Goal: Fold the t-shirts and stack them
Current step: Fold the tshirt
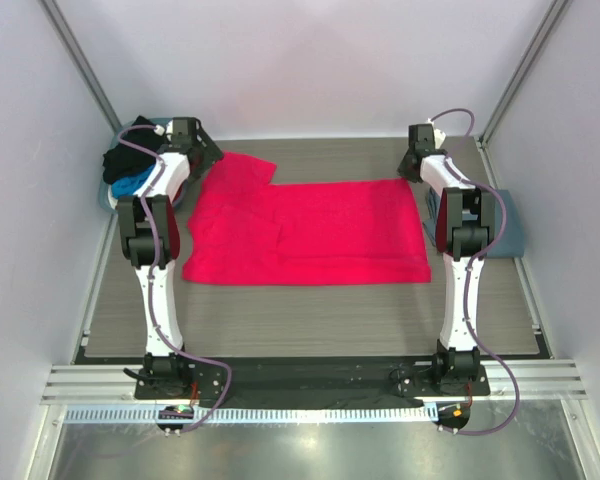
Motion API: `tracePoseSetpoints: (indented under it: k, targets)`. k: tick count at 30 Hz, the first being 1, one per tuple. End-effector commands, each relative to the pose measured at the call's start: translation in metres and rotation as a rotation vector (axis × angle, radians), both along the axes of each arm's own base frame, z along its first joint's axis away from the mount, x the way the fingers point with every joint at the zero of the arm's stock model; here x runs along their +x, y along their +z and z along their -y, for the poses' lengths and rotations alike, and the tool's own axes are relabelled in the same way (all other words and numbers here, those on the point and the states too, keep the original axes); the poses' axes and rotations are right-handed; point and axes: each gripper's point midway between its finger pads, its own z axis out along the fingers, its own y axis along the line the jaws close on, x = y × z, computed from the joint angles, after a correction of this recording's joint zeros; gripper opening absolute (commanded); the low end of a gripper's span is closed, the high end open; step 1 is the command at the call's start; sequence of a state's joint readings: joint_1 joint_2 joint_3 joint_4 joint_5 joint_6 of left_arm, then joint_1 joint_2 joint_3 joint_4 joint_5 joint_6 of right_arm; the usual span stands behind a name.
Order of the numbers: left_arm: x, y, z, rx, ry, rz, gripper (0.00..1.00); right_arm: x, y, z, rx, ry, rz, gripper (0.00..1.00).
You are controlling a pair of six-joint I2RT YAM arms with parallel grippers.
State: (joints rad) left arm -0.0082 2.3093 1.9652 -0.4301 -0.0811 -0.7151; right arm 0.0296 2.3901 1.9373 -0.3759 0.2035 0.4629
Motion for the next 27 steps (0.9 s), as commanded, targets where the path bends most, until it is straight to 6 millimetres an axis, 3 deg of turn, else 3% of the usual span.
tracePoseSetpoints:
  k: [1,3,4,5,8,9,10,15,21,23,27]
  targets:
    - [0.009,0.0,-0.023,0.027,0.012,-0.001,0.81,-0.006,-0.005,-0.001,0.0,0.021,-0.046,0.15]
    - [0.013,0.0,-0.025,0.025,0.014,-0.005,0.81,-0.009,-0.005,-0.002,-0.001,0.028,-0.053,0.06]
    - [0.014,-0.01,-0.024,0.024,0.002,-0.022,0.81,-0.011,-0.005,-0.001,-0.007,0.031,-0.057,0.04]
    - [0.019,-0.005,-0.023,0.019,-0.003,-0.015,0.81,-0.013,-0.004,0.0,-0.01,0.032,-0.061,0.01]
    - [0.02,-0.027,-0.023,0.018,-0.01,-0.068,0.8,-0.019,-0.003,0.001,-0.021,0.043,-0.071,0.01]
    - [0.027,-0.018,-0.021,0.014,-0.015,-0.046,0.8,-0.021,-0.003,0.0,-0.024,0.046,-0.075,0.01]
    - [0.029,-0.031,-0.02,0.011,-0.02,-0.065,0.8,-0.026,-0.006,0.001,-0.03,0.047,-0.089,0.01]
    - [0.039,-0.042,-0.019,0.008,-0.018,-0.065,0.78,-0.037,0.004,0.003,-0.041,0.045,-0.09,0.01]
    - [0.028,-0.055,-0.028,0.128,-0.007,-0.135,0.75,-0.043,0.014,-0.001,-0.019,0.048,-0.079,0.01]
    - [0.027,-0.049,-0.008,0.171,-0.04,-0.139,0.75,-0.046,0.014,-0.002,-0.013,0.051,-0.083,0.01]
    - [0.025,-0.049,0.005,0.243,-0.073,-0.156,0.75,-0.048,0.018,-0.003,-0.006,0.047,-0.074,0.01]
